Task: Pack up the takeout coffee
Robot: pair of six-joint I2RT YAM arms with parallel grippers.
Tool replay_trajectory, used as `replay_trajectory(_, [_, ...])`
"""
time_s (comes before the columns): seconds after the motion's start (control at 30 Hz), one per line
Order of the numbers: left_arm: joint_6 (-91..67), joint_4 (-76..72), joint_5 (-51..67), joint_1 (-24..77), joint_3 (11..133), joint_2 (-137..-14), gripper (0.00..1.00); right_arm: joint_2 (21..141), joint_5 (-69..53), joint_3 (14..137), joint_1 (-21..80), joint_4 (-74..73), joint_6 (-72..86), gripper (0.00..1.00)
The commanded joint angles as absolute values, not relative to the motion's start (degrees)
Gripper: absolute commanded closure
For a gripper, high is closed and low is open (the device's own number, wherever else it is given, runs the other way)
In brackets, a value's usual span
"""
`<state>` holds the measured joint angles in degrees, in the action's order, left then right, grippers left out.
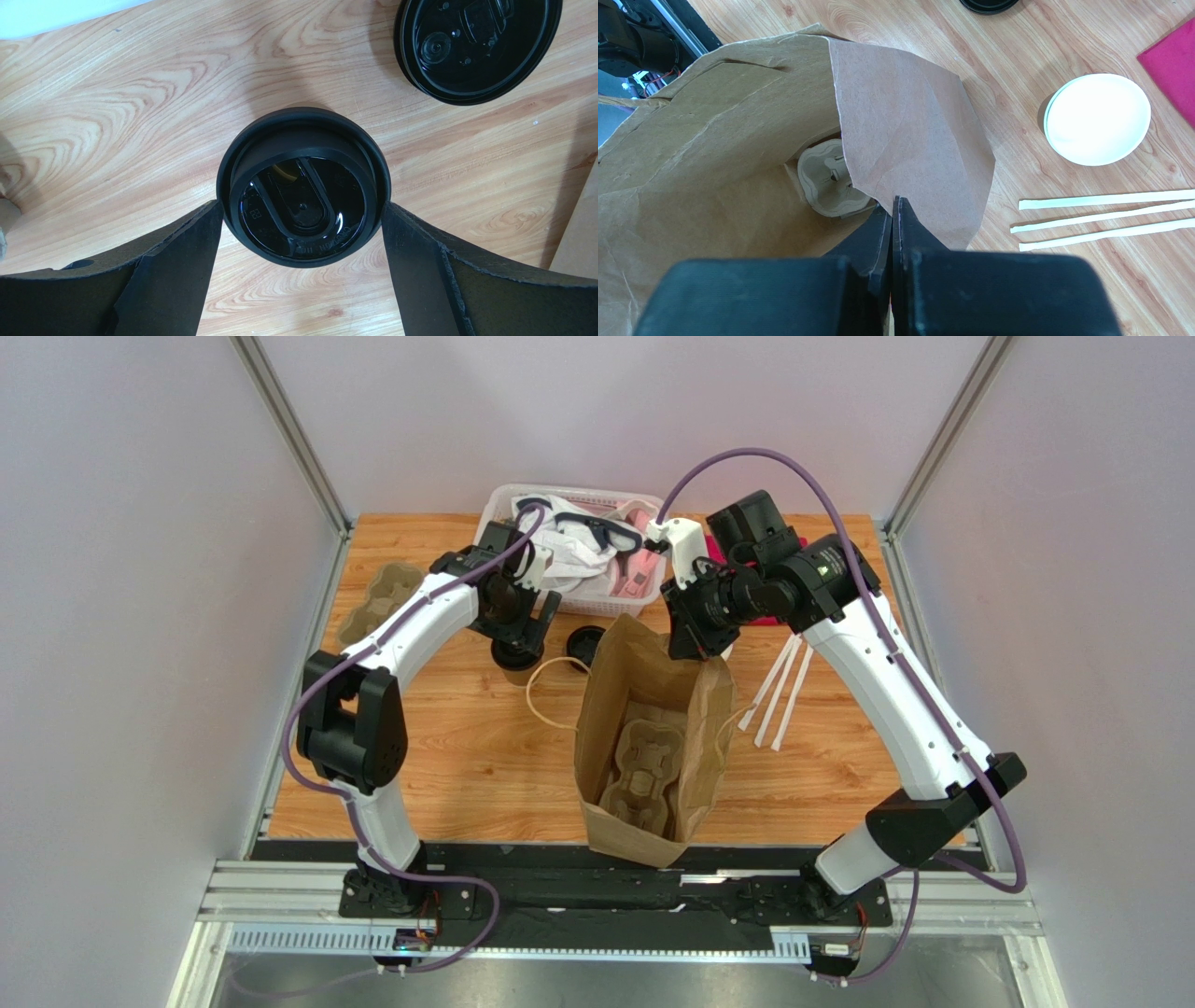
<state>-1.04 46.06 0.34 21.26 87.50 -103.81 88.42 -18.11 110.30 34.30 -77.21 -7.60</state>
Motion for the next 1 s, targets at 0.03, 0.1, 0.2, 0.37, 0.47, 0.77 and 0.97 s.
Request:
replay_trajectory(0.03, [-0.7,46.7,0.1,21.8,87.7,-101.1,0.09,88.5,-18.8,111.7,34.4,-81.7,-8.0,1.0])
replay_trajectory(0.1, [-0.7,46.7,0.1,22.1,87.5,-101.5,0.1,88.5,-18.8,111.6,34.4,-81.7,-8.0,1.0])
replay_trajectory(0.2, [-0.8,46.4,0.2,22.1,87.4,-102.3,0.11,88.5,-18.7,111.7,34.4,-81.8,-8.1,1.0])
replay_trajectory(0.37, [-0.4,46.1,-1.5,22.1,87.2,-103.9,0.14,88.3,-18.7,111.5,34.4,-81.8,-8.2,1.0])
replay_trajectory(0.47, [-0.4,46.1,-2.1,22.1,86.3,-105.0,0.16,88.3,-18.6,111.6,34.3,-81.8,-8.3,1.0])
replay_trajectory(0.77, [-0.1,45.2,-3.3,22.1,82.6,-107.9,0.19,88.3,-18.8,111.6,34.4,-81.9,-8.3,1.0])
replay_trajectory(0.97, [1.4,45.0,-3.6,22.2,81.4,-109.4,0.21,88.2,-18.8,111.5,34.4,-81.8,-8.3,1.0])
